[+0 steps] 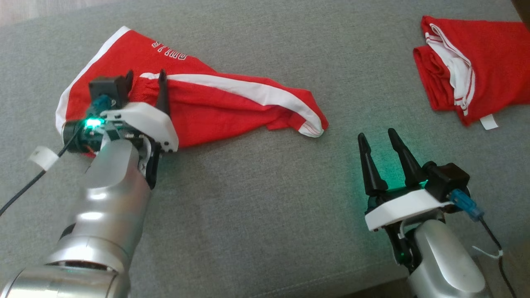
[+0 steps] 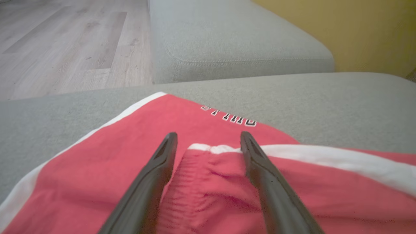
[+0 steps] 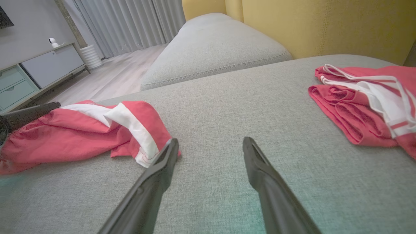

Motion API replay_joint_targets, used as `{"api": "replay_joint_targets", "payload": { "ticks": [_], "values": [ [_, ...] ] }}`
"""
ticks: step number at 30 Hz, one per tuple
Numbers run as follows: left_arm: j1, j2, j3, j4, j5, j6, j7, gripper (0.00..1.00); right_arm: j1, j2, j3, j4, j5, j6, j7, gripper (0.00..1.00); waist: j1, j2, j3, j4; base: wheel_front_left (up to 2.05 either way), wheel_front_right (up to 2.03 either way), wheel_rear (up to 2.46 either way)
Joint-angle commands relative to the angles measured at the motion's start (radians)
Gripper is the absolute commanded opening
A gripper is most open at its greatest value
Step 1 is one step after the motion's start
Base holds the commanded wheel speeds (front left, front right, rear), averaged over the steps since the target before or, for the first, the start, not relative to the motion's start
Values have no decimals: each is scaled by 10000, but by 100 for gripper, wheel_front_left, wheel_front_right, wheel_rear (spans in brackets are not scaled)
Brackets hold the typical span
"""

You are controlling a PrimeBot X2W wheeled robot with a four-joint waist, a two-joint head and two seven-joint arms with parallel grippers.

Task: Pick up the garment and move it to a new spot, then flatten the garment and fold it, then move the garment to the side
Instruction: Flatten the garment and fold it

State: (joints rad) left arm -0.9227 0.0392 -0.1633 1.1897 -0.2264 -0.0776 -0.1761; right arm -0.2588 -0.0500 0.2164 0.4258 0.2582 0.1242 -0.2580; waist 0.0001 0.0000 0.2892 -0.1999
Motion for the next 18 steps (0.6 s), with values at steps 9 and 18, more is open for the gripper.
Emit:
{"api": "replay_joint_targets", "payload": {
  "ticks": [9,18],
  "values": [
    [-303,249,-205,569,70,99,-156,100,-190,-3,122,-170,-3,65,-38,100,-1,0,-11,295,0,0,0],
    [-239,167,-771,773,199,-146,-383,28,-316,-3,260,-77,60,65,-38,100,-1,0,-21,422,0,0,0]
  ]
}}
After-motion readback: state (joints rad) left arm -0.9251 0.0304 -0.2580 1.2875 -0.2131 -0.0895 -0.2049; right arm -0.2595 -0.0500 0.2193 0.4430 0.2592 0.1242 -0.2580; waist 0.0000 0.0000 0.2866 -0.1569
